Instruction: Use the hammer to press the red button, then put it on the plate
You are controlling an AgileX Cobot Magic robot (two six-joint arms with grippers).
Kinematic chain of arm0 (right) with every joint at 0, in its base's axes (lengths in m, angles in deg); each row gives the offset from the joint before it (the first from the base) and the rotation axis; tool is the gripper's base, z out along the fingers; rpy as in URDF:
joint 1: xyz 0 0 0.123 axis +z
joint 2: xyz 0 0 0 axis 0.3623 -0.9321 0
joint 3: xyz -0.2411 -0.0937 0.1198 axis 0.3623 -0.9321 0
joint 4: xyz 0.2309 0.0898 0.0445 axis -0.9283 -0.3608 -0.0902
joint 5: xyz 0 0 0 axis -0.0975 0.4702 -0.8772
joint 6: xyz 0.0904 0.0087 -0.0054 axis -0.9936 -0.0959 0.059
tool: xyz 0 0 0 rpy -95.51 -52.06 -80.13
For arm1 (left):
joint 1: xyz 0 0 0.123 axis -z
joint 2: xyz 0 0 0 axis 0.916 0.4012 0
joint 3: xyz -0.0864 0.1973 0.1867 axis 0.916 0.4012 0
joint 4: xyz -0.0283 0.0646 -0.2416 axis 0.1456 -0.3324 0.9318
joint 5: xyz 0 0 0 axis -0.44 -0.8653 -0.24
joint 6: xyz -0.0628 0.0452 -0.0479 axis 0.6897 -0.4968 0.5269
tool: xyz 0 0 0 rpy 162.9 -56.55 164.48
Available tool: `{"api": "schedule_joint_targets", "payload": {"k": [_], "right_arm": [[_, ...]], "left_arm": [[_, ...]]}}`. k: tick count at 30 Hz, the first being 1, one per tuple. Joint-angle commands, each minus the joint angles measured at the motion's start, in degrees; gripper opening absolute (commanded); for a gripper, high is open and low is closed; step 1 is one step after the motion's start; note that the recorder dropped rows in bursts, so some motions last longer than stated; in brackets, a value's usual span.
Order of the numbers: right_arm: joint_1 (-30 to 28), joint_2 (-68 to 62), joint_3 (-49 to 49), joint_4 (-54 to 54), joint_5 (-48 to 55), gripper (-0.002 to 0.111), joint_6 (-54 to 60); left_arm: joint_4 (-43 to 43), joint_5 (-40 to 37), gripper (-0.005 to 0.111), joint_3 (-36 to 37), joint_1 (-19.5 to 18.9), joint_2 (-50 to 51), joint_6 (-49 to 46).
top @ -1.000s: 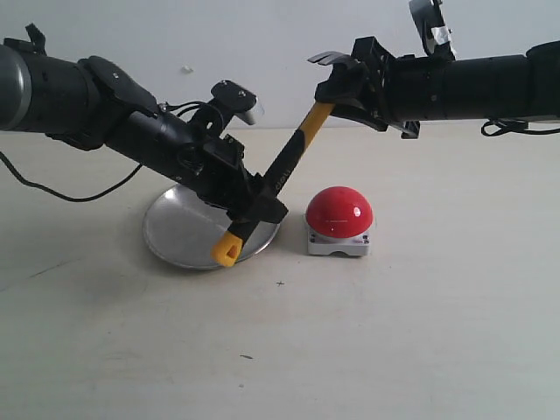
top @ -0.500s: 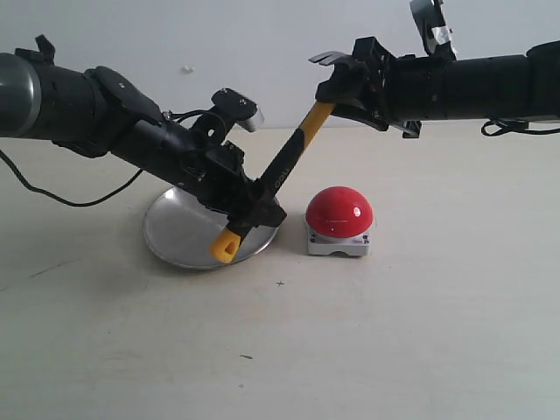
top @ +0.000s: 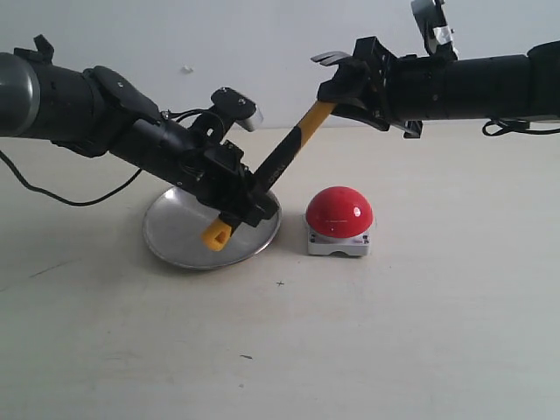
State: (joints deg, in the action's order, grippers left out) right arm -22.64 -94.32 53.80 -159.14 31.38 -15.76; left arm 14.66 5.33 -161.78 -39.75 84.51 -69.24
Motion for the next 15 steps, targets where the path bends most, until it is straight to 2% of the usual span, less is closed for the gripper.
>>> {"api": "schedule_joint_targets", "payload": {"k": [1,4,12,15], "right_arm": [[0.1,1.4,0.9,-2.5,2.8,0.0,-0.1],[0.1,1.4,0.9,-2.5,2.8,0.002,-1.0],[0.1,1.4,0.9,-0.4,3.0,0.034,-2.3],[0.1,1.4,0.9,1.9,2.6,0.041,-3.5]], "left_arm": [[0.7,-1.5,0.0,0.0,0.3,-1.8,-2.0],[0.7,-1.5,0.0,0.0,0.3,-2.7,-2.0],[0.6,-1.2,0.0,0.0,0.3,-4.3,-2.0],[0.6,-0.9,0.0,0.0,0.3,-4.5,-2.0]]}}
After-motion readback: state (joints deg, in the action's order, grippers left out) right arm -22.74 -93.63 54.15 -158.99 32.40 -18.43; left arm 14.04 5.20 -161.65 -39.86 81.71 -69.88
